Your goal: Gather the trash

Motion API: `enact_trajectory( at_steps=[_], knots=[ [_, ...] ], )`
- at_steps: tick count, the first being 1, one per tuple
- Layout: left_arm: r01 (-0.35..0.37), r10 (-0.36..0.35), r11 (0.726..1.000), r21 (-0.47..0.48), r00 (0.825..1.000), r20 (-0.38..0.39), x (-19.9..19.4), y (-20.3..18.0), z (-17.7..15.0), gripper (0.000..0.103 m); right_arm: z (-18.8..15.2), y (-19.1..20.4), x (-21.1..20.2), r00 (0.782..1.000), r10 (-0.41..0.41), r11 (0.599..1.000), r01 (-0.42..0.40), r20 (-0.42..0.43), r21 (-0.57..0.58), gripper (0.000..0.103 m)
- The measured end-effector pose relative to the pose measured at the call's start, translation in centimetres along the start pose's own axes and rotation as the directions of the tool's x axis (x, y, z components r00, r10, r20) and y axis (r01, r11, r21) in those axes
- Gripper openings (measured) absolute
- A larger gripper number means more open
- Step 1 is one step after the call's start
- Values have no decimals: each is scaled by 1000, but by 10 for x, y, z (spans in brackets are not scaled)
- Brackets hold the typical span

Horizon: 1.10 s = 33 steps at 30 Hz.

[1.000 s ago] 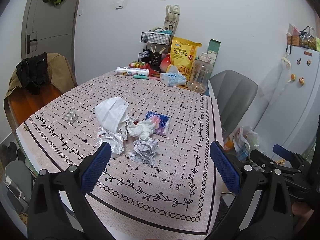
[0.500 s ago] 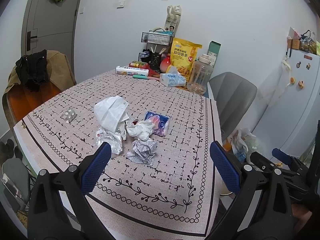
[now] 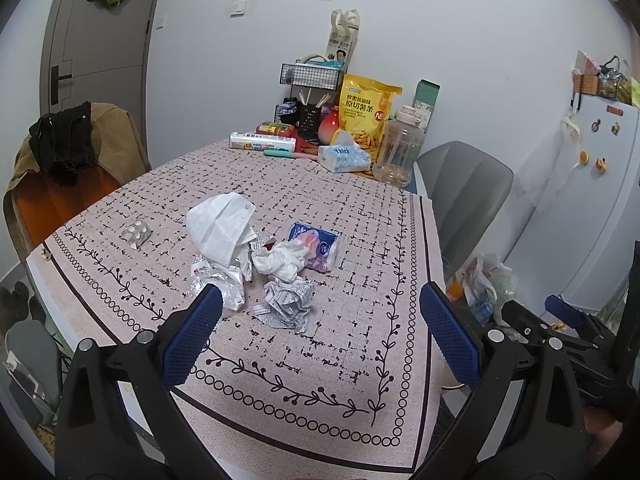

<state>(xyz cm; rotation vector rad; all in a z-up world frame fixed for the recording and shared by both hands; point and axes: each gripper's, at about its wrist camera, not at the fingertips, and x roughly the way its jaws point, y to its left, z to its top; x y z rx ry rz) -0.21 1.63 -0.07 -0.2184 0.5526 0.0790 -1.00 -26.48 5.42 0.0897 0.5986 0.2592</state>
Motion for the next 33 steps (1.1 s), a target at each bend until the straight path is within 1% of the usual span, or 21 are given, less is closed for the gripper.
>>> enact_trajectory(
  at_steps=[8, 17, 23, 26, 29, 33],
  knots=[
    [5, -5, 1000, 11, 1000, -12, 5, -2, 0, 98, -2, -5, 4, 1000, 9, 1000, -9, -3, 22, 95],
    [8, -8, 1000, 0, 999, -33, 17, 3, 0, 98, -1, -3, 20, 999, 29, 999, -28, -31, 33, 95],
    [10, -10, 1000, -15, 999, -44, 25, 11, 2, 98, 1, 7, 31, 998, 36, 999, -35, -51, 18, 95],
    [13, -15, 999, -34, 999, -41, 28, 19, 6, 98, 5, 14, 39, 997, 55, 998, -53, -62, 24, 95],
    [3, -4, 1000, -30, 999, -40, 31, 24, 10, 98, 6, 24, 42, 997, 59, 998, -59, -52, 5, 95],
    [-10, 9, 999, -34, 999, -44, 37, 34, 11, 98, 5, 33, 52, 994, 71, 997, -71, -83, -3, 95]
  ],
)
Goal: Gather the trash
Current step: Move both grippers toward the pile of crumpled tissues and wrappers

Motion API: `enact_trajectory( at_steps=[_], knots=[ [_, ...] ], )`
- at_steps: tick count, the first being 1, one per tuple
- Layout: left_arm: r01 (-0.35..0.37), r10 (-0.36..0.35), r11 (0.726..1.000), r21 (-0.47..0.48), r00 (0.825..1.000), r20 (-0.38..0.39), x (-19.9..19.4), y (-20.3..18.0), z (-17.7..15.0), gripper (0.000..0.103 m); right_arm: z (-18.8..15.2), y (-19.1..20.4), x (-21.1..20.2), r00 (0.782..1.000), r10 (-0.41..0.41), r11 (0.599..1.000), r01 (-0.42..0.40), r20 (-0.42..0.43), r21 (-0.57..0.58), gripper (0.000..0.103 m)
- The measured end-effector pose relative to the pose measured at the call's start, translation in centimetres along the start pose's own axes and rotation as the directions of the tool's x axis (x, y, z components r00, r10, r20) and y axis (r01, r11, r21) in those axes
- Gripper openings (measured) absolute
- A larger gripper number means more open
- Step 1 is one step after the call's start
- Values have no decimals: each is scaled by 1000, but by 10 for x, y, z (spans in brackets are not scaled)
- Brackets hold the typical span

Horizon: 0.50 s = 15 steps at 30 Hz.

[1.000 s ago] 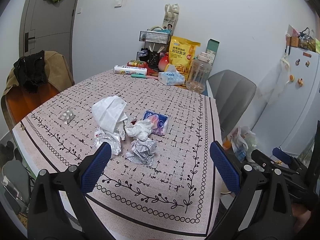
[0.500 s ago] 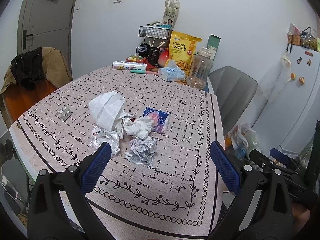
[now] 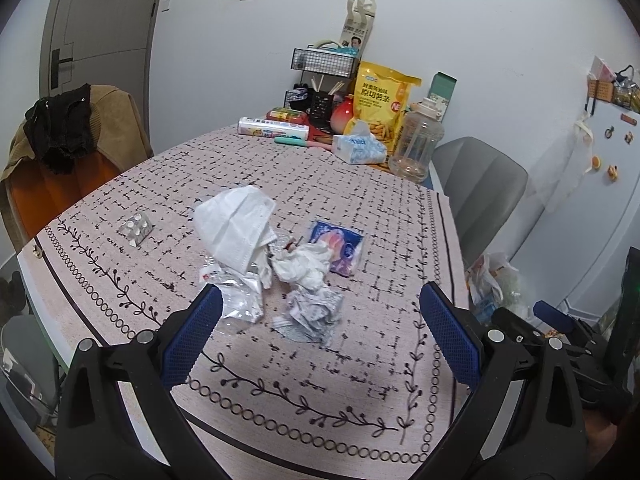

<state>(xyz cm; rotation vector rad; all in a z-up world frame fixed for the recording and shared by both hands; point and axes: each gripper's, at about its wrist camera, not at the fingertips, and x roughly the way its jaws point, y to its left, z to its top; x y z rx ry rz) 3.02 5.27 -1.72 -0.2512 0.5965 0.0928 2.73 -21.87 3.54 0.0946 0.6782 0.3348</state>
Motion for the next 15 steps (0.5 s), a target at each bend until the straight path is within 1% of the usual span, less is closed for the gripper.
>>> enact_trajectory(
  at_steps=[4, 8, 11, 15],
  knots=[
    [-10, 9, 1000, -16, 1000, -9, 8, 15, 0, 98, 0, 11, 13, 1000, 20, 1000, -20, -24, -13, 95],
    [-31, 31, 999, -41, 999, -9, 11, 32, 0, 98, 0, 23, 25, 997, 58, 998, -59, -51, -31, 95],
    [-54, 54, 997, -59, 999, -10, 12, 46, 0, 98, -2, 33, 33, 992, 108, 993, -111, -70, -39, 95],
    [-84, 83, 993, -87, 996, -20, 16, 64, -2, 98, -5, 52, 49, 977, 187, 979, -194, -107, -63, 95]
  ],
)
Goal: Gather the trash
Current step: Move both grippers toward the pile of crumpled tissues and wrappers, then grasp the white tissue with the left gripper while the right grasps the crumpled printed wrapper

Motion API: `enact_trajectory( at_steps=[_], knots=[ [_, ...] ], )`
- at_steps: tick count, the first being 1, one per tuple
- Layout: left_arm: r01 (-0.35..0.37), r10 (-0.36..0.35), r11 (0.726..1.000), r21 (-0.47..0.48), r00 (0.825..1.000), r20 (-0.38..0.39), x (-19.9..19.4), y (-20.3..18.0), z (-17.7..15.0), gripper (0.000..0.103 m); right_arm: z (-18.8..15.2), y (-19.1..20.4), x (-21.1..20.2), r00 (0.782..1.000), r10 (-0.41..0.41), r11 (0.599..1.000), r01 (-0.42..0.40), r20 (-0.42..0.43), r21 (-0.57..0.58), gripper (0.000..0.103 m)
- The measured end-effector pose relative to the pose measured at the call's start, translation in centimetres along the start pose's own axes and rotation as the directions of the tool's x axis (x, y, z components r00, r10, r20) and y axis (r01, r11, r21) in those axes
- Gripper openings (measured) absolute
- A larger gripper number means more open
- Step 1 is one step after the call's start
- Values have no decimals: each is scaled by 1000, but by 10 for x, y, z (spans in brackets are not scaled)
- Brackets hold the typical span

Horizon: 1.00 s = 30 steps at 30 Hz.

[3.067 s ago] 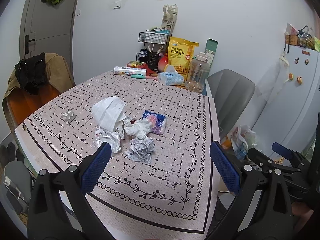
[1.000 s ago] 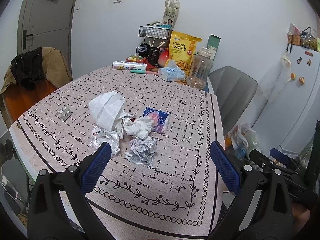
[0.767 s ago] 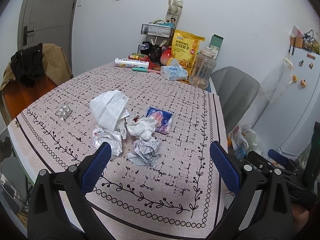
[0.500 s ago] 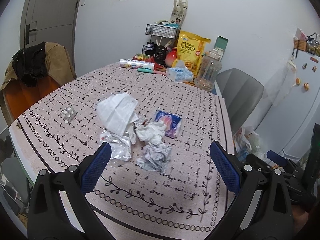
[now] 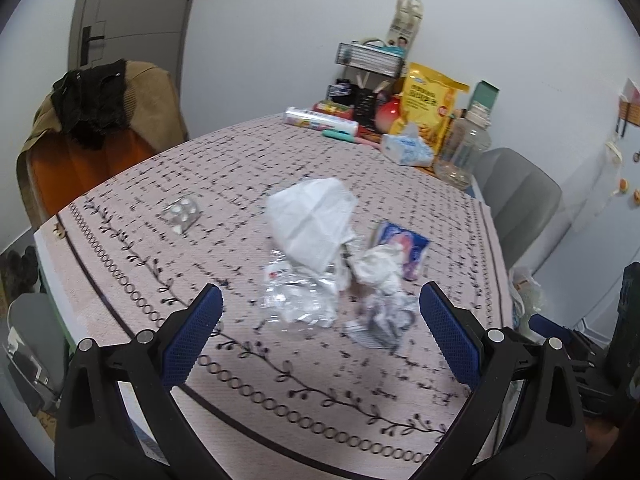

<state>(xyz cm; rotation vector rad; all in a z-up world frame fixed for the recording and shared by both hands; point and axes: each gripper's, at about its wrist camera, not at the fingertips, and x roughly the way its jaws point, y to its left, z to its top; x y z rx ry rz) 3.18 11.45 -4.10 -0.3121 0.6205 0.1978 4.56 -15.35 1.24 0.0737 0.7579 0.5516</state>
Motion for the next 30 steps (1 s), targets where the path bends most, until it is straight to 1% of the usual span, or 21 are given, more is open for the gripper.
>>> enact_trajectory(
  at_steps=[5, 12, 15, 16, 17, 18, 21, 22, 23, 27, 30],
  knots=[
    [-20, 19, 999, -29, 1000, -25, 9, 17, -2, 97, 4, 20, 24, 995, 90, 995, -91, -38, -28, 92],
    [-54, 51, 997, -60, 998, -45, 16, 34, -3, 94, 12, 46, 66, 984, 154, 985, -160, -92, -59, 88],
    [-54, 51, 996, -68, 998, -46, 20, 36, 2, 93, 14, 51, 82, 978, 172, 982, -180, -115, -60, 79],
    [-51, 48, 996, -69, 998, -46, 22, 36, 5, 93, 14, 51, 86, 974, 186, 979, -195, -128, -54, 68],
    [-44, 41, 997, -67, 998, -46, 26, 34, 8, 93, 14, 51, 89, 969, 202, 976, -210, -142, -48, 52],
    [-40, 38, 997, -63, 998, -46, 29, 33, 11, 93, 14, 51, 94, 960, 223, 972, -232, -168, -38, 51],
    [-42, 39, 998, -57, 998, -50, 41, 27, 18, 93, 14, 48, 87, 957, 247, 966, -255, -153, -34, 46],
    [-30, 27, 998, -57, 998, -52, 46, 24, 21, 93, 14, 47, 84, 955, 255, 964, -264, -155, -38, 35],
    [-21, 18, 998, -56, 998, -53, 51, 22, 24, 93, 13, 47, 82, 953, 258, 962, -268, -161, -44, 32],
    [-13, 10, 999, -45, 998, -66, 73, 14, 32, 93, 10, 41, 73, 953, 259, 962, -269, -158, -47, 30],
    [-6, 1, 998, -70, 998, -70, 85, 16, 37, 93, 7, 36, 66, 954, 254, 963, -264, -157, -49, 28]
  ],
)
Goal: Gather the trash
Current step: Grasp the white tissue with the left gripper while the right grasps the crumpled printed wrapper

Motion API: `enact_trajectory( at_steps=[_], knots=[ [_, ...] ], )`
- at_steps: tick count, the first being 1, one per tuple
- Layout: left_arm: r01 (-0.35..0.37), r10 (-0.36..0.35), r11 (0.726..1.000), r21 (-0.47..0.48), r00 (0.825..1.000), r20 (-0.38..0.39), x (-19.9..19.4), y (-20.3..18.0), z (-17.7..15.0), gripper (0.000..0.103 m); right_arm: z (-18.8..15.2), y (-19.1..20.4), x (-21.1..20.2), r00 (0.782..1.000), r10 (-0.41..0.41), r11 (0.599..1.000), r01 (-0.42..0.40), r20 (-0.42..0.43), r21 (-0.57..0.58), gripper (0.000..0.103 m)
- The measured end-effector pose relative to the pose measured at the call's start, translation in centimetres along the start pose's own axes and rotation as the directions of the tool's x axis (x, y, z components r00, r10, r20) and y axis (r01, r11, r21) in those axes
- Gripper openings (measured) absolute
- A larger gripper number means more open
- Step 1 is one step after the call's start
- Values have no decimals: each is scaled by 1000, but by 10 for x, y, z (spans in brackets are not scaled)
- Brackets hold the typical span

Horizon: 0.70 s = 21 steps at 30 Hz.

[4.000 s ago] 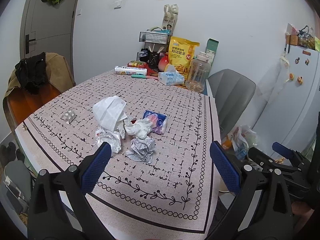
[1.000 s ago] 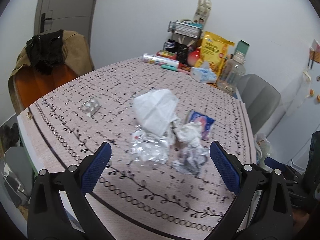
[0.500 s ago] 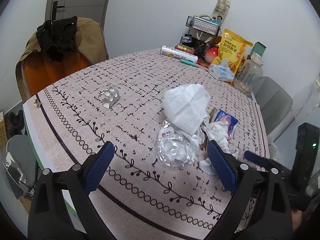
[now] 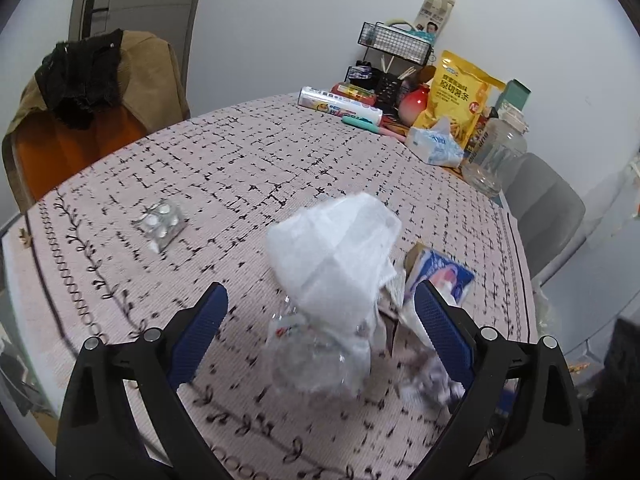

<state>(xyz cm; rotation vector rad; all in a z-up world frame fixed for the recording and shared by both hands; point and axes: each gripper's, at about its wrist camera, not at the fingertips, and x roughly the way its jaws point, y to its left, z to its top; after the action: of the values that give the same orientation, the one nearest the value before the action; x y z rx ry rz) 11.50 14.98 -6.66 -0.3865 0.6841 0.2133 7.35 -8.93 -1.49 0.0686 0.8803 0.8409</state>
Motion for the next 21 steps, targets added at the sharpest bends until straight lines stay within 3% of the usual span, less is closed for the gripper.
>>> enact_trajectory(
  at_steps=[1, 3, 10, 12, 14, 16, 19, 21],
  knots=[
    [2, -2, 1000, -4, 1000, -2, 4, 0, 2, 93, -1, -1, -3, 1000, 0, 1000, 0, 1, 0, 27],
    [8, -8, 1000, -9, 1000, -13, 14, 0, 6, 94, -2, -2, -7, 1000, -4, 1000, 4, 0, 0, 13],
    [27, -29, 998, -48, 999, -38, 37, 5, 11, 96, -7, -9, -14, 1000, -21, 1000, 21, 0, 11, 13],
    [50, -52, 997, -61, 998, -30, 35, 7, 11, 81, -8, -7, -17, 1000, -17, 1000, 17, 2, 5, 13],
    [67, -70, 995, -74, 997, -38, 34, 9, 11, 54, -8, -5, -20, 1000, -11, 1000, 11, 7, 0, 12],
    [71, -74, 994, -88, 997, -27, 29, 12, 10, 38, -7, -1, -23, 1000, -6, 1000, 6, 15, -10, 12],
    [83, -83, 992, -93, 997, 7, 15, 15, 9, 23, -6, 3, -26, 1000, -1, 1000, 1, 24, -21, 12],
    [102, -100, 991, -90, 995, 27, 6, 16, 10, 18, -6, 5, -28, 1000, 0, 1000, 0, 26, -24, 12]
  ],
)
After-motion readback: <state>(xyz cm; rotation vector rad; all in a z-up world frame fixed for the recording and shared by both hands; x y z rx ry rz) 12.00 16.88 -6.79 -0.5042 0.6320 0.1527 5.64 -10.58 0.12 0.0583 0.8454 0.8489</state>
